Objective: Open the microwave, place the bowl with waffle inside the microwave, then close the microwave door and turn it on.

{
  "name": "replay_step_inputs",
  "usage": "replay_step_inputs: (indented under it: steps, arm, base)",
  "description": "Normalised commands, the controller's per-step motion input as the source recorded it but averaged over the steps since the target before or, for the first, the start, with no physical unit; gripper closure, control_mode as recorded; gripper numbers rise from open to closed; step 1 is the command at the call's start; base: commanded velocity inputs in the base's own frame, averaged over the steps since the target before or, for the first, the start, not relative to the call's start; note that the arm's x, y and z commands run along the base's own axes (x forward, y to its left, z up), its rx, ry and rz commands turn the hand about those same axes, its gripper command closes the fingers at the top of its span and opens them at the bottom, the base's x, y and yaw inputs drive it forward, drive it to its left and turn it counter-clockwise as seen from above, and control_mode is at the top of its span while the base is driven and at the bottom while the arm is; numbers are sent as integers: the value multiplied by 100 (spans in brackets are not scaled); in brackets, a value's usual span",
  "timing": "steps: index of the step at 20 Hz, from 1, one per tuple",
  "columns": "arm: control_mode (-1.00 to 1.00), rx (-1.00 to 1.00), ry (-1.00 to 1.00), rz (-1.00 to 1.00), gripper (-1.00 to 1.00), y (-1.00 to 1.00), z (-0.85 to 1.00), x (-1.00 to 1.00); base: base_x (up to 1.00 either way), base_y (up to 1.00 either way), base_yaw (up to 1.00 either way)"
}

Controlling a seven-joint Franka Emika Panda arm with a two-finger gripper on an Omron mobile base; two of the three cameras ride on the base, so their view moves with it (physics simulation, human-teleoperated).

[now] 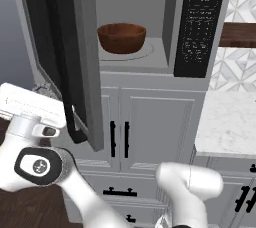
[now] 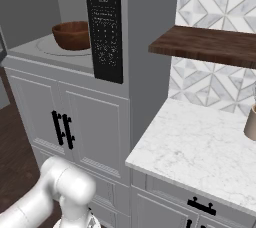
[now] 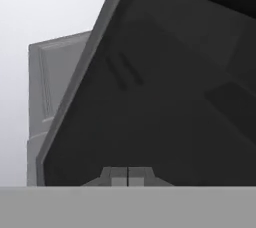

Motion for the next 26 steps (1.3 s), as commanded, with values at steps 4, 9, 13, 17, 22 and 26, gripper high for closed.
replay_step_inputs:
  steps: [4,9,13,17,22,26]
  arm:
    - [-100,54,37,23,100,-84,36,-5]
    - [-100,52,47,26,100,-71,22,18]
    - [-100,51,43,22,100,-79,41,48]
    - [-100,39,33,17,100,-93,33,88]
    - [-100,9,22,2,100,-100,-17,100]
    - [-100,6,4,0,100,-100,-36,100]
  base:
    - [0,0,0]
    - [0,0,0]
    - [0,0,0]
    - [0,0,0]
    - [0,0,0]
    - [0,0,0]
